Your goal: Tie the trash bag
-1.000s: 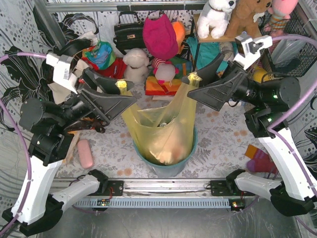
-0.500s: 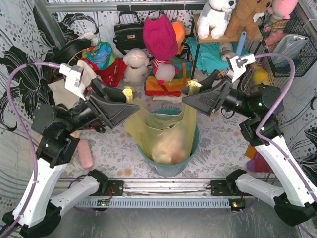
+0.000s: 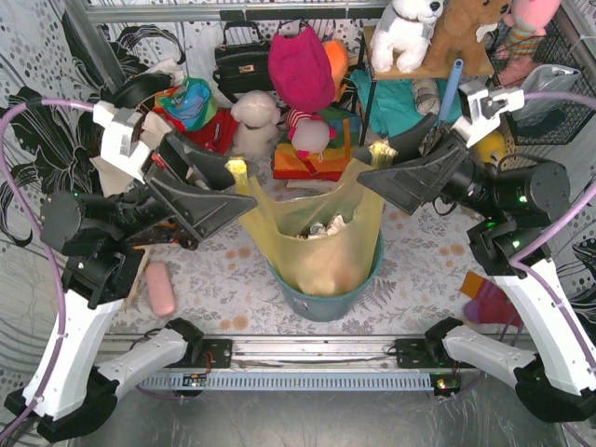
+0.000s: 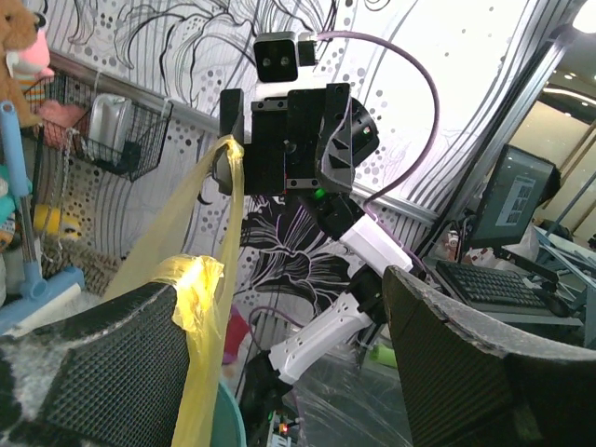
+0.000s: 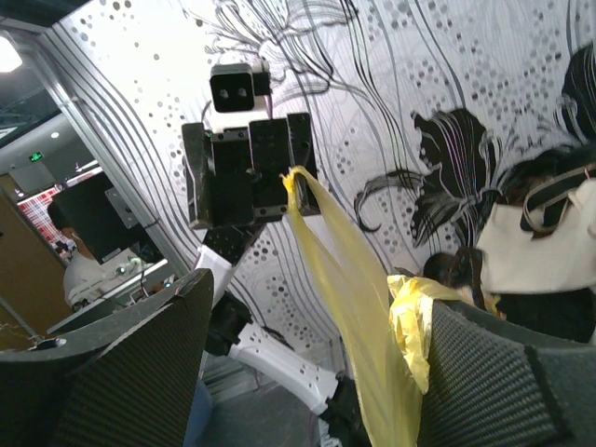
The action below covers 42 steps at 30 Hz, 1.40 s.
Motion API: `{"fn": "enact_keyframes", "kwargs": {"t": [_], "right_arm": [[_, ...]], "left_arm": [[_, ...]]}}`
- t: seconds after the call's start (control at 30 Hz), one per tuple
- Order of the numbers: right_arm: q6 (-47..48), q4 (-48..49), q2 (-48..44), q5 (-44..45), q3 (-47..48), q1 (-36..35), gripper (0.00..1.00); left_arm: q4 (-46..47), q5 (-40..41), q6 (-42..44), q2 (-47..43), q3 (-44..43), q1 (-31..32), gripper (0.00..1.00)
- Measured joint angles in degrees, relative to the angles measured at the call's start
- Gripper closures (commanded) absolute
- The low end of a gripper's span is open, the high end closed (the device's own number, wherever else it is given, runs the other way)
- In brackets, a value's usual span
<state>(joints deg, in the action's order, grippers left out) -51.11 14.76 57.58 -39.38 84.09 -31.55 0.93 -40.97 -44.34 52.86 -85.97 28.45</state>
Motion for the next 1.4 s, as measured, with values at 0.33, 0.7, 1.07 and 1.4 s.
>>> {"fn": "enact_keyframes", "kwargs": {"t": [0.33, 0.7, 1.07, 1.4], "right_arm": [[0.13, -3.15, -6.05, 1.75, -14.05, 0.0, 0.22], [1.7, -4.98, -8.35, 1.73, -13.62, 0.0, 0.31], [5.66, -11.13, 1.99, 2.82, 6.54, 0.0, 0.41], [8.39, -16.13, -2.69, 9.77, -0.35, 0.0, 0.41]], "left_arm": [[-1.29, -0.22, 0.44, -3.8, 9.75, 0.0, 0.16], [0.28, -2.51, 0.07, -3.08, 9.86, 0.0, 0.2], [2.51, -3.28, -0.81, 5.53, -4.7, 0.0, 0.22], [1.79, 1.62, 0.24, -0.52, 2.62, 0.0, 0.21]]}}
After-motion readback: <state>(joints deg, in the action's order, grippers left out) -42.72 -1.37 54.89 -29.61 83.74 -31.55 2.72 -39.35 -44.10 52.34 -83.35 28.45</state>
